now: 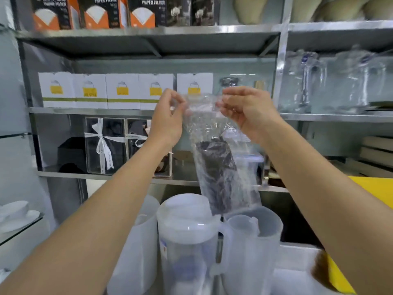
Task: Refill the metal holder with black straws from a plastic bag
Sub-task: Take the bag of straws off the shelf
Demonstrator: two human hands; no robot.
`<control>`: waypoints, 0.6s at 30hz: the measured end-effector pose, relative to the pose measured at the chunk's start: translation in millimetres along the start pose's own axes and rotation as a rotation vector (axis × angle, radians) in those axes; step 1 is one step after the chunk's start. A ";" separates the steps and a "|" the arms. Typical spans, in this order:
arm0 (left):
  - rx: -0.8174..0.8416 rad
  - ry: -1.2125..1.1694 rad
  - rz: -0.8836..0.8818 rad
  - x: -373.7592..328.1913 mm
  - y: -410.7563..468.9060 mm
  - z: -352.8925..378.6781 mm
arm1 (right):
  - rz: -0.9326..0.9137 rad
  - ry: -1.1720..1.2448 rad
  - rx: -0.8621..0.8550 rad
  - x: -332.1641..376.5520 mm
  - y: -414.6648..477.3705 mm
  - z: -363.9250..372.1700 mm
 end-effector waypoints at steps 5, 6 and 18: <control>0.051 -0.155 -0.020 -35.0 -44.1 11.3 | 0.125 0.002 -0.103 29.2 -45.5 -37.3; 0.065 -0.163 -0.015 -38.3 -57.2 15.5 | 0.161 0.000 -0.128 29.9 -55.1 -47.3; 0.377 -0.291 -0.305 -53.4 -192.3 76.3 | 0.314 -0.356 -0.314 21.8 -162.4 -204.0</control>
Point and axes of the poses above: each hand's wrist, its own y-axis towards the middle knuckle, its own z-axis out of the palm, x = y × z, the point moved 2 cm from there along y, towards the middle knuckle, and after that the axes turned 11 degrees about -x, right-handed, at the moved point
